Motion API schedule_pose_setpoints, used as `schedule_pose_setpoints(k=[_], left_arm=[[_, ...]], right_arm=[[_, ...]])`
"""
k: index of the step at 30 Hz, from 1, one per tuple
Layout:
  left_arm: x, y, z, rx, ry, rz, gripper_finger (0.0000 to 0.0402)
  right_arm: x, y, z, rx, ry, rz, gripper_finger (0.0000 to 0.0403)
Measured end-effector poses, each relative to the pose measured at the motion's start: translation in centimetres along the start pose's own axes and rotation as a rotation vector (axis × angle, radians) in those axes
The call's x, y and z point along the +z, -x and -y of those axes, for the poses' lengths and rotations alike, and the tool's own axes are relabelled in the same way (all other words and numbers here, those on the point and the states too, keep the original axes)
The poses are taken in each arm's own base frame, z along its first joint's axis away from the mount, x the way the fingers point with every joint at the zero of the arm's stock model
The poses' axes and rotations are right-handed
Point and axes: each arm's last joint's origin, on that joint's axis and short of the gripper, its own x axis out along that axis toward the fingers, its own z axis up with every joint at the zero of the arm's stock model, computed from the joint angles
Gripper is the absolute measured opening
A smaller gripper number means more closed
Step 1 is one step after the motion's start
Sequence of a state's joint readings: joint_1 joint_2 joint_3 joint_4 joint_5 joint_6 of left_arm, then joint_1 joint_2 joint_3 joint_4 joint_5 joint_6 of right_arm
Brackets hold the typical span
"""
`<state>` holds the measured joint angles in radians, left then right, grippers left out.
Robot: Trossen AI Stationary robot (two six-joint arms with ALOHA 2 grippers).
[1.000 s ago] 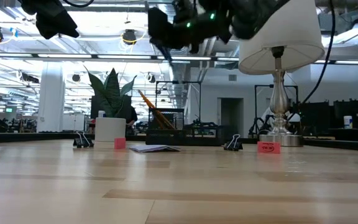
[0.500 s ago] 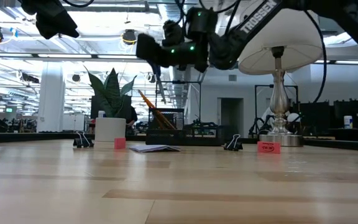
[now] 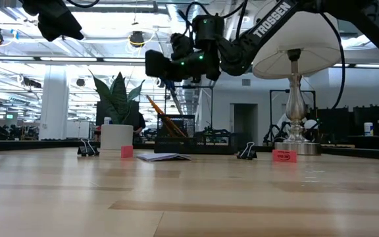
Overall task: Pick and place office supplies into organizer
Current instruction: Put the scissor into the desk organizer, then put the right eraser into the desk organizer
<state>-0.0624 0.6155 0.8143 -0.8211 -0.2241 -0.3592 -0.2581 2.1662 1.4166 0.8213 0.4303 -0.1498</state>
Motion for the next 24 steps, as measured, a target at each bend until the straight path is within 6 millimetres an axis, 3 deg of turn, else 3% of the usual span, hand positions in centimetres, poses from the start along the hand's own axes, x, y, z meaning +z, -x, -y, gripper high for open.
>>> schedule_pose_setpoints(k=[7,24], left_arm=[[0.0,0.0,0.0,0.0,0.0,0.0,0.0126],[0.0,0.0,0.0,0.0,0.0,0.0,0.0126]], right_arm=[[-0.48,0.01,-0.05,0.002,0.021,-0.046,0.0023],[-0.5,0.1,-0.25,0.007,0.023,-0.051,0.0101]])
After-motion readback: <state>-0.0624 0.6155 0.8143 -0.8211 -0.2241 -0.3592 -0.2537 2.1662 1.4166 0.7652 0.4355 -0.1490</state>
